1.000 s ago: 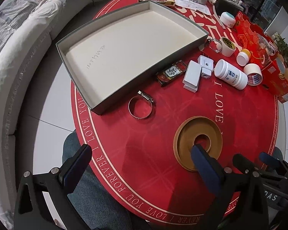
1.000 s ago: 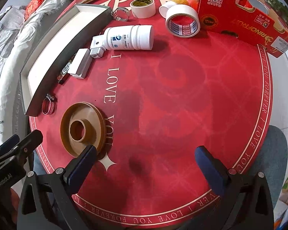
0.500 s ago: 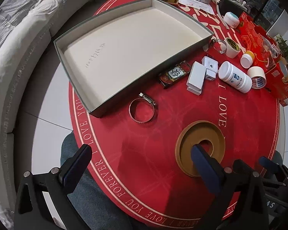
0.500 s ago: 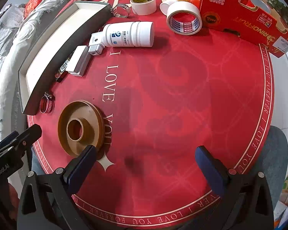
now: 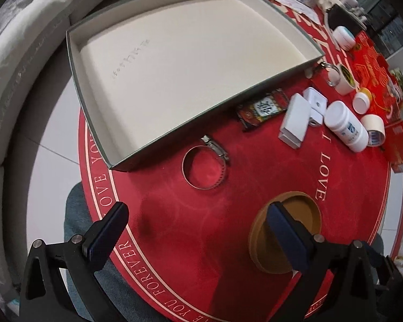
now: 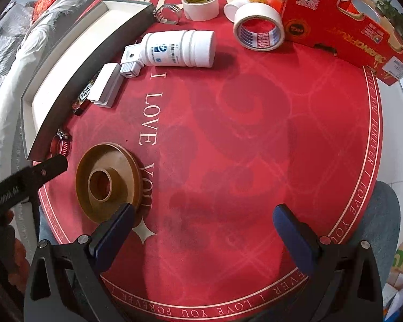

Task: Organize rigid objects
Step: 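Move right tool toward brown tape spool while left tool approaches metal hose clamp, then close right tool on brown spool while left tool grasps the hose clamp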

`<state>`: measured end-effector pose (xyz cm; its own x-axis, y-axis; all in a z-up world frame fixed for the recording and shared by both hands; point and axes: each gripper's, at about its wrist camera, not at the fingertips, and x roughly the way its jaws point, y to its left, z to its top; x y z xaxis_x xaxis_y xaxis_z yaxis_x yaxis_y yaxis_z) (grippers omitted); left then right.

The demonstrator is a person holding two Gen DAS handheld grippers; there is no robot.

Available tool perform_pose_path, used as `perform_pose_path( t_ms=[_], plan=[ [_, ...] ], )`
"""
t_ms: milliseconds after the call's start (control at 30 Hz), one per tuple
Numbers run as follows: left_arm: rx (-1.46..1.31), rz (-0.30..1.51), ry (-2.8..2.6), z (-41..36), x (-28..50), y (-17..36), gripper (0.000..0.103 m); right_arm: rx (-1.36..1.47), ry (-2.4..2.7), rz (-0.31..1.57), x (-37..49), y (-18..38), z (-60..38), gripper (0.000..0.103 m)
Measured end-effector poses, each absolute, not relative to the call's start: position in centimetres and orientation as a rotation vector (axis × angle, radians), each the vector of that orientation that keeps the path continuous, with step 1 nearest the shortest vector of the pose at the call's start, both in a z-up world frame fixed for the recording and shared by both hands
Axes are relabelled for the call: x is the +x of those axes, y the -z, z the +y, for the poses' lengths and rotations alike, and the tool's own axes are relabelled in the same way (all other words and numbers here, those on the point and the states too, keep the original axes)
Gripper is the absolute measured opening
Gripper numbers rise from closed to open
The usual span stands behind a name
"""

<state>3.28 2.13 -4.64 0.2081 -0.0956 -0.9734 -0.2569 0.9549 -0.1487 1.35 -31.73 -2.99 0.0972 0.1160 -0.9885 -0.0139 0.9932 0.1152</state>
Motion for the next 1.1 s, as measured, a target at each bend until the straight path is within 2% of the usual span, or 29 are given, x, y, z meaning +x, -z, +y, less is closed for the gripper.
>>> perform_pose_path(
  t_ms=[1100],
  plan=[
    [-0.265, 1.409, -0.144, 0.4, 4.8, 5.9, 0.103, -0.052, -0.22, 1.448, 2.2, 2.3, -24.0, 0.103]
  ],
)
